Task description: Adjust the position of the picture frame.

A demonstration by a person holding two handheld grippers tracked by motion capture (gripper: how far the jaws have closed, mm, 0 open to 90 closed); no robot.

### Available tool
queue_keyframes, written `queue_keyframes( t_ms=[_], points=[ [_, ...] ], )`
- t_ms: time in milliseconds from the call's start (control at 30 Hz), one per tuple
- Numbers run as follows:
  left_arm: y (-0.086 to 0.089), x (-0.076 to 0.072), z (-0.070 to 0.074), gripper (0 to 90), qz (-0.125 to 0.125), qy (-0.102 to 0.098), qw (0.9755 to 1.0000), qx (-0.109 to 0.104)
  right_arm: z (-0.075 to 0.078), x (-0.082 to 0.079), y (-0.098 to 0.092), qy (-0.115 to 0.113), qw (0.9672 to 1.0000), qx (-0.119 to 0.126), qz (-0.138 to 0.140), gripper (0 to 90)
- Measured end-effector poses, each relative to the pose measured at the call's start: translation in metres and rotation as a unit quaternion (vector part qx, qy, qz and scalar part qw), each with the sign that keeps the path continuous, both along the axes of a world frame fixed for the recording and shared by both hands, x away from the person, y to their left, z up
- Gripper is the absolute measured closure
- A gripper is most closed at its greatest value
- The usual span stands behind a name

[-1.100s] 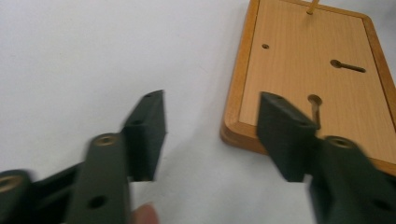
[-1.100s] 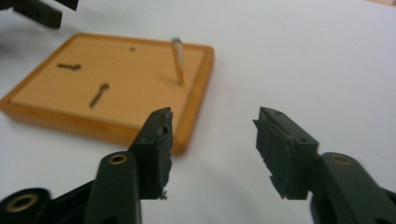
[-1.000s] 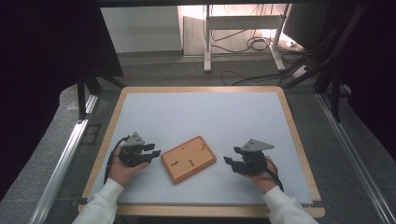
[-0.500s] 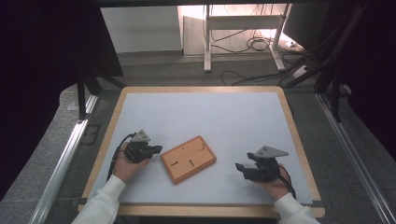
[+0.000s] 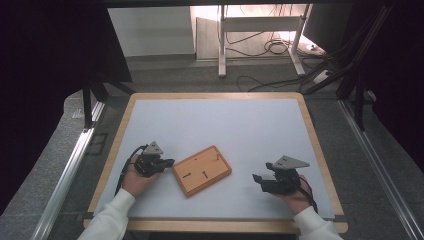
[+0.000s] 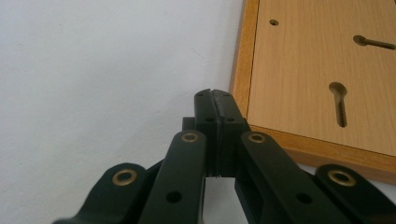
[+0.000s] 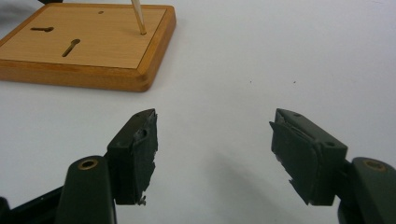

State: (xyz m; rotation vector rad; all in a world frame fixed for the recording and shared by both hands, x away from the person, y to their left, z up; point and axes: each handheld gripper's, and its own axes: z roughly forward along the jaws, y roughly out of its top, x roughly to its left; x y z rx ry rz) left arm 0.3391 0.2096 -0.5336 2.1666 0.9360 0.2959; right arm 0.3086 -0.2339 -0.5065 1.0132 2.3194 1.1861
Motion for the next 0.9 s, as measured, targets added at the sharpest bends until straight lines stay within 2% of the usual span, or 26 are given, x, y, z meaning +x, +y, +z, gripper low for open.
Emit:
queue_keyframes(
  t_ms=[200, 467, 633, 900],
  points=[
    [0.0, -0.004, 0.0, 90.0, -0.008, 0.003, 1.0, -0.004, -0.001, 0.001, 0.0, 0.001, 1.0, -0.004, -0.001, 31.9],
    [-0.008, -0.015, 0.001, 90.0, -0.037, 0.006, 0.9993, -0.006, -0.002, 0.002, 0.001, 0.001, 0.9999, -0.011, -0.002, 31.7],
    [-0.017, -0.024, 0.002, 90.0, -0.066, 0.006, 0.9978, -0.008, -0.002, 0.002, 0.0, 0.002, 0.9999, -0.014, -0.002, 31.7],
    [-0.031, -0.033, 0.004, 89.9, -0.092, 0.007, 0.9957, -0.003, -0.003, 0.003, 0.0, 0.002, 0.9999, -0.016, -0.002, 31.6]
  ],
)
